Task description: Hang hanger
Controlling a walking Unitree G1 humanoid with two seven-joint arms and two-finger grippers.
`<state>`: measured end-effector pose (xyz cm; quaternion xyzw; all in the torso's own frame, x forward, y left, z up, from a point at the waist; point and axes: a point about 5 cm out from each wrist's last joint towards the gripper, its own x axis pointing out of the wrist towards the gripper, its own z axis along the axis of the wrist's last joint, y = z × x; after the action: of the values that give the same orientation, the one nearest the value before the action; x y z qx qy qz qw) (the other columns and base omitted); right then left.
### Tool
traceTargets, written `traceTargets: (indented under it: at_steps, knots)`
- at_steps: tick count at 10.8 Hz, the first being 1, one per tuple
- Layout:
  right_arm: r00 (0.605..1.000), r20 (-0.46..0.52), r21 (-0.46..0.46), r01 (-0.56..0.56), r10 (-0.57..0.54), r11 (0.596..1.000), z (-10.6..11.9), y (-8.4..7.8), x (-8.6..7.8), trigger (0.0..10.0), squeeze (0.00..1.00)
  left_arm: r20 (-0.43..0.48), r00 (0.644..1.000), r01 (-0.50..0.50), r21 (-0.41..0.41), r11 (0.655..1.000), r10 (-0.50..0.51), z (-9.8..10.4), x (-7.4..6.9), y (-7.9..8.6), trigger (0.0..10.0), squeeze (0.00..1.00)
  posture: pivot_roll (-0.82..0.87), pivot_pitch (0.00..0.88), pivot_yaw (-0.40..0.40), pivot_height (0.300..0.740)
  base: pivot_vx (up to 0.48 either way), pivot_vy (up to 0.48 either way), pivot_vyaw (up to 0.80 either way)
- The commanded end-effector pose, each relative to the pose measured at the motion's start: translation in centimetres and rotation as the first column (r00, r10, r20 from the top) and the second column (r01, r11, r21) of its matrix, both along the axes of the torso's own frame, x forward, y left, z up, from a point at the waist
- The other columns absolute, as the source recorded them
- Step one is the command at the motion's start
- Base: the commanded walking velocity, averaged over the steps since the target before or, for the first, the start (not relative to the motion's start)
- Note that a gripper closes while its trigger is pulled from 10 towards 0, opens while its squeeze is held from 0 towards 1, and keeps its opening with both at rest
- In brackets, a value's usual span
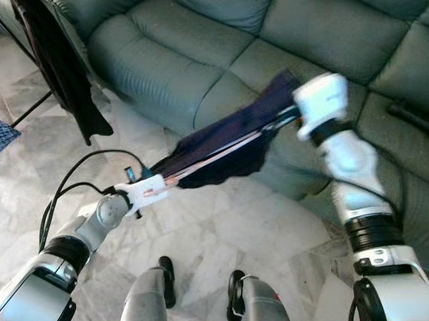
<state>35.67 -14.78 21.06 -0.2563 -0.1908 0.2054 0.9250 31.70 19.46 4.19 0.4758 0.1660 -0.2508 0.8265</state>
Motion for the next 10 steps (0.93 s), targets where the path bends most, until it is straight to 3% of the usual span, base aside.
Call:
traceTargets:
  at_steps: [1, 3, 4, 5, 6, 7, 8, 9, 10]
  knots:
    - [0.989, 0.128, -0.055, 0.079, -0.071, 0.995, 2.1, -1.7, -0.2, 0.0, 0.00, -0.167, 0.962, -0.195, 0.132, 0.972, 0.216, -3.1, -2.8, 5.0, 0.0, 0.00, -0.02, 0.243, -0.038, 0.740, 0.000, 0.000, 0.00]
    - [0.987, 0.153, -0.154, 0.075, -0.052, 0.985, 1.2, -0.3, -0.5, 0.0, 0.00, -0.178, 0.956, -0.202, 0.183, 0.962, 0.234, -3.2, -3.2, 6.1, 0.0, 0.00, -0.02, 0.241, -0.030, 0.740, 0.000, 0.000, 0.00]
    - [0.981, 0.191, -0.144, 0.046, -0.017, 0.988, 1.7, 1.3, -0.6, 0.0, 0.00, -0.199, 0.952, -0.190, 0.206, 0.960, 0.231, -3.4, -3.5, 6.3, 0.0, 0.00, -0.02, 0.240, -0.027, 0.740, 0.000, 0.000, 0.00]
    - [0.984, 0.179, -0.073, 0.012, 0.001, 0.997, 2.5, 2.5, -0.5, 0.0, 0.00, -0.207, 0.946, -0.207, 0.206, 0.956, 0.249, -3.6, -3.7, 6.5, 0.0, 0.00, -0.02, 0.240, -0.023, 0.740, 0.000, 0.000, 0.00]
    - [0.985, 0.149, 0.058, -0.099, 0.090, 0.993, 4.3, 3.9, -0.9, 0.0, 0.00, -0.211, 0.933, -0.246, 0.210, 0.946, 0.290, -3.8, -4.0, 7.2, 0.0, 0.00, -0.01, 0.239, -0.023, 0.740, 0.000, 0.000, 0.00]
    - [0.980, 0.083, 0.048, -0.185, 0.181, 0.982, 4.3, 4.8, -1.4, 0.0, 0.00, -0.197, 0.921, -0.302, 0.188, 0.935, 0.337, -3.5, -3.9, 7.8, 0.0, 0.00, -0.02, 0.242, -0.024, 0.740, 0.000, 0.000, 0.00]
    - [0.978, 0.091, -0.038, -0.185, 0.188, 0.982, 4.2, 4.8, -1.7, 0.0, 0.00, -0.174, 0.906, -0.361, 0.154, 0.920, 0.385, -3.1, -3.7, 8.4, 0.0, 0.00, -0.02, 0.242, -0.024, 0.740, 0.000, 0.000, 0.00]
    - [0.991, 0.090, -0.028, -0.096, 0.098, 0.995, 3.9, 2.8, -1.1, 0.0, 0.00, -0.153, 0.904, -0.382, 0.128, 0.915, 0.399, -2.6, -3.4, 8.6, 0.0, 0.00, -0.02, 0.243, -0.024, 0.740, 0.000, 0.000, 0.00]
    - [0.997, 0.056, -0.022, 0.044, -0.043, 0.999, 3.2, -0.4, -0.2, 0.0, 0.00, -0.144, 0.904, -0.388, 0.118, 0.914, 0.402, -2.3, -3.2, 8.9, 0.0, 0.00, -0.02, 0.244, -0.024, 0.740, 0.000, 0.000, 0.00]
